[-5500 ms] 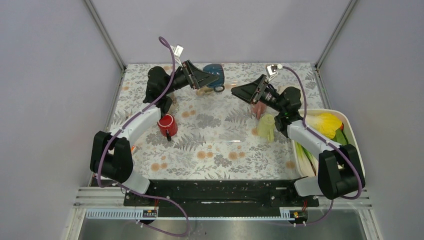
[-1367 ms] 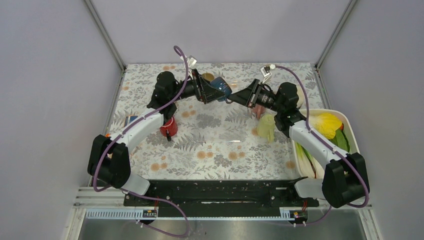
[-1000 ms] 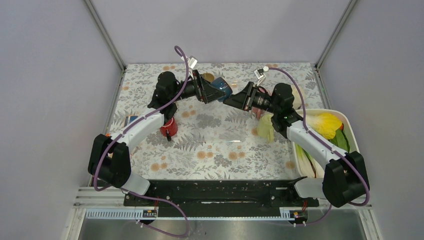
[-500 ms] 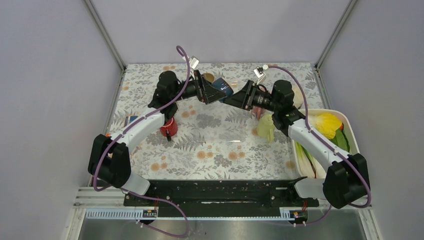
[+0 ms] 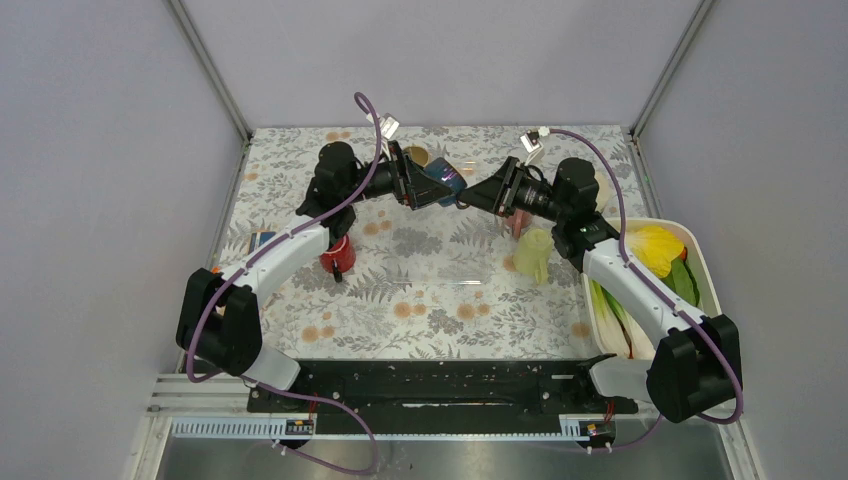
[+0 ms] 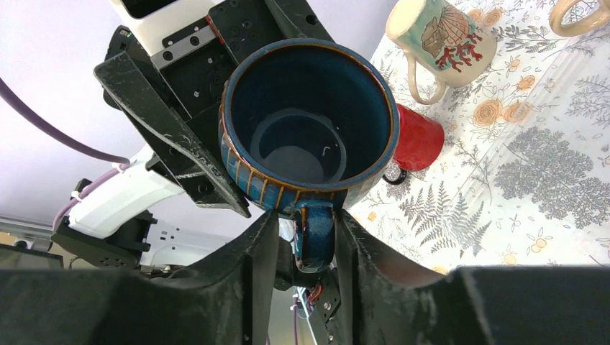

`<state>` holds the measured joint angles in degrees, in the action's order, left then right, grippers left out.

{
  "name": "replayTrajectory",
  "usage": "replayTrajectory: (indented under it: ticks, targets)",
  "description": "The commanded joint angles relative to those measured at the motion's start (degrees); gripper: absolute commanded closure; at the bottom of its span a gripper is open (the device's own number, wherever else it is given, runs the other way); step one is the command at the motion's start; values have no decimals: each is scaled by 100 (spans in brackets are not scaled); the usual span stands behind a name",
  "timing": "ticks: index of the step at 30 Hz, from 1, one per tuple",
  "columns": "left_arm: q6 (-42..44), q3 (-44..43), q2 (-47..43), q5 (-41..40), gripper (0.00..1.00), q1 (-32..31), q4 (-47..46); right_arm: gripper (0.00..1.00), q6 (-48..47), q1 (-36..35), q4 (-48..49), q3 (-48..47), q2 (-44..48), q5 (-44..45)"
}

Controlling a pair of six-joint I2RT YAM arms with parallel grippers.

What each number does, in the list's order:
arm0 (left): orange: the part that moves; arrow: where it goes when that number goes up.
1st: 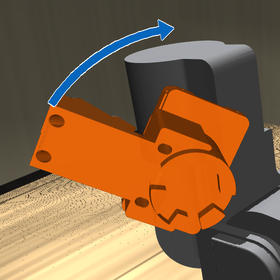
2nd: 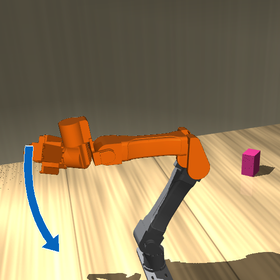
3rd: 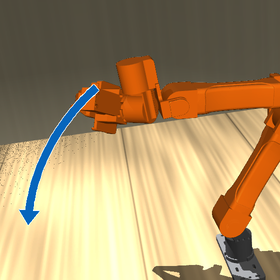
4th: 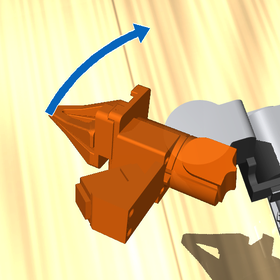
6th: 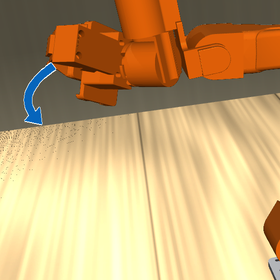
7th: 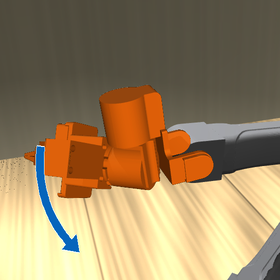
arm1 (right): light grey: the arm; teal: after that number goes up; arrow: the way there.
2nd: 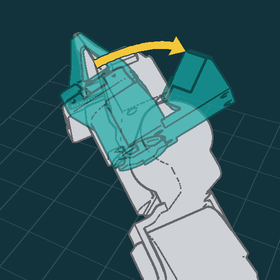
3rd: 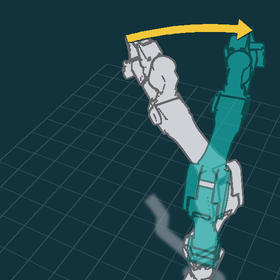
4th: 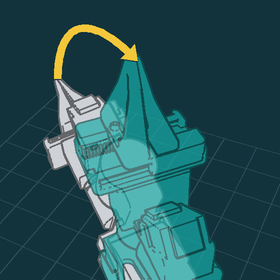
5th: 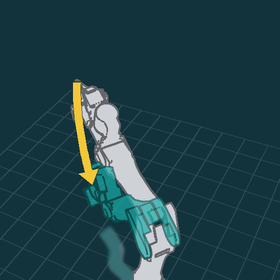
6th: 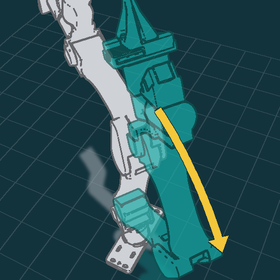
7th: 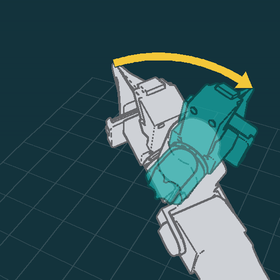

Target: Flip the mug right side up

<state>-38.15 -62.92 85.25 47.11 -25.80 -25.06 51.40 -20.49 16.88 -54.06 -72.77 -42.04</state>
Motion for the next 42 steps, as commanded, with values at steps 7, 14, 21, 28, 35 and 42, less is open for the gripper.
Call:
replayTrajectory:
  ticks: [7, 14, 21, 28, 35, 42]
  targets:
    - [60, -192, -157, 377, 100, -144, -219, 82, 86, 54, 546, -194, 91, 428]
    - [76, -228, -140, 381, 94, -175, -191, 100, -226, -5, 409, -263, 129, 581]
    - [27, -237, -161, 361, 28, -185, -177, 100, -722, -36, 214, -472, 99, 611]
    - [87, -294, -187, 306, 1, -174, 7, 100, -600, -33, 691, -506, 150, 507]
    - [123, -417, -166, 156, 1, -130, 229, 100, -577, -21, 683, -535, 250, 422]
    - [-311, -553, -114, 210, 1, 132, -43, 100, -833, -25, 410, -535, 397, 416]
